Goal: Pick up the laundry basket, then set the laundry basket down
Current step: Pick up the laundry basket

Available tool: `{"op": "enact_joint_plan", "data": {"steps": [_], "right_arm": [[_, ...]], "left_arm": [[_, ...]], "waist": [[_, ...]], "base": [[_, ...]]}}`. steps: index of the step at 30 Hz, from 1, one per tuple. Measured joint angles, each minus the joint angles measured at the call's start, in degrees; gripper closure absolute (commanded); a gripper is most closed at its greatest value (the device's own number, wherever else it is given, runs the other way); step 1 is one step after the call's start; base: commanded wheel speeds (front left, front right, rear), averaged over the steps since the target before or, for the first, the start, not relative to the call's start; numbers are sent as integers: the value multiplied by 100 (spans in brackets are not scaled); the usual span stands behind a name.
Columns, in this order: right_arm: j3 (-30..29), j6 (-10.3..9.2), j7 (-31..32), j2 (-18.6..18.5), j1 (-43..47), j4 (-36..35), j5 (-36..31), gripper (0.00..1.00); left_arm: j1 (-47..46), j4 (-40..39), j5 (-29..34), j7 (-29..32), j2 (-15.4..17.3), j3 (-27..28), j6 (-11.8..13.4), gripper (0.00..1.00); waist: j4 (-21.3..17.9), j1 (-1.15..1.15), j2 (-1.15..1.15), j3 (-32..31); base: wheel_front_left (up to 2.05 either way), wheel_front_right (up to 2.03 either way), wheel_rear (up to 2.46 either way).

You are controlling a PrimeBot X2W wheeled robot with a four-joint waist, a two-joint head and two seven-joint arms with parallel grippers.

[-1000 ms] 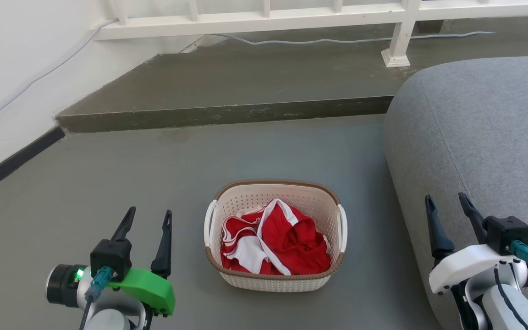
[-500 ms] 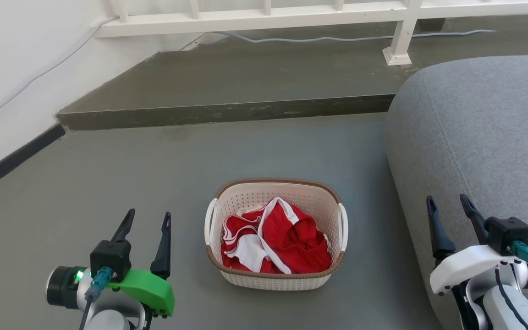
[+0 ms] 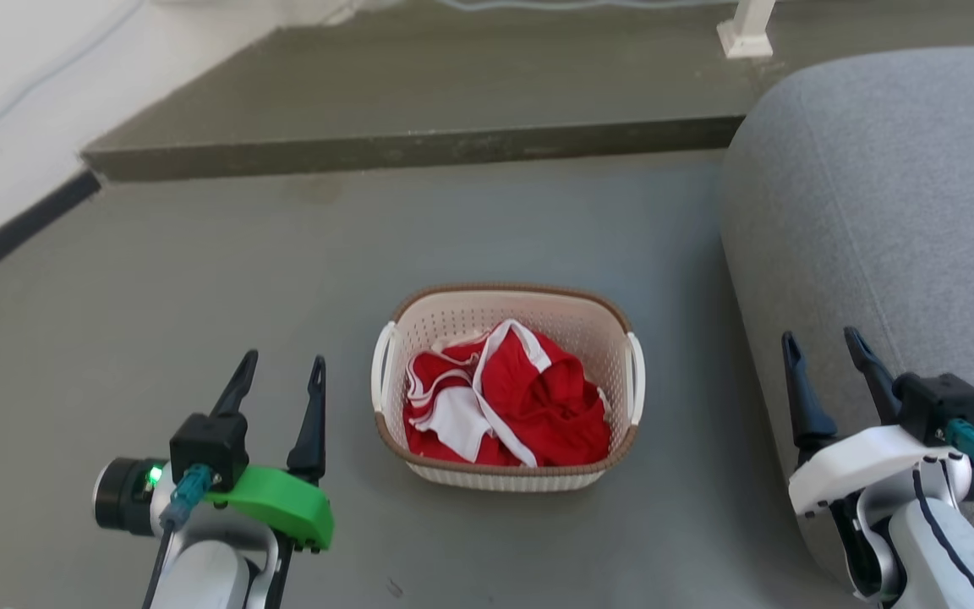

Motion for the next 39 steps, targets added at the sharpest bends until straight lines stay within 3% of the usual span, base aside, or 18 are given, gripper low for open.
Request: {"op": "enact_joint_plan", "data": {"steps": [39], "right_arm": [[-91, 250, -8, -3, -1975, 54, 16, 0]], "left_arm": [[-2301, 238, 2, 0, -261, 90, -9, 0]], "waist": [[3, 1, 0, 3189]], "base": [[0, 0, 0]]}}
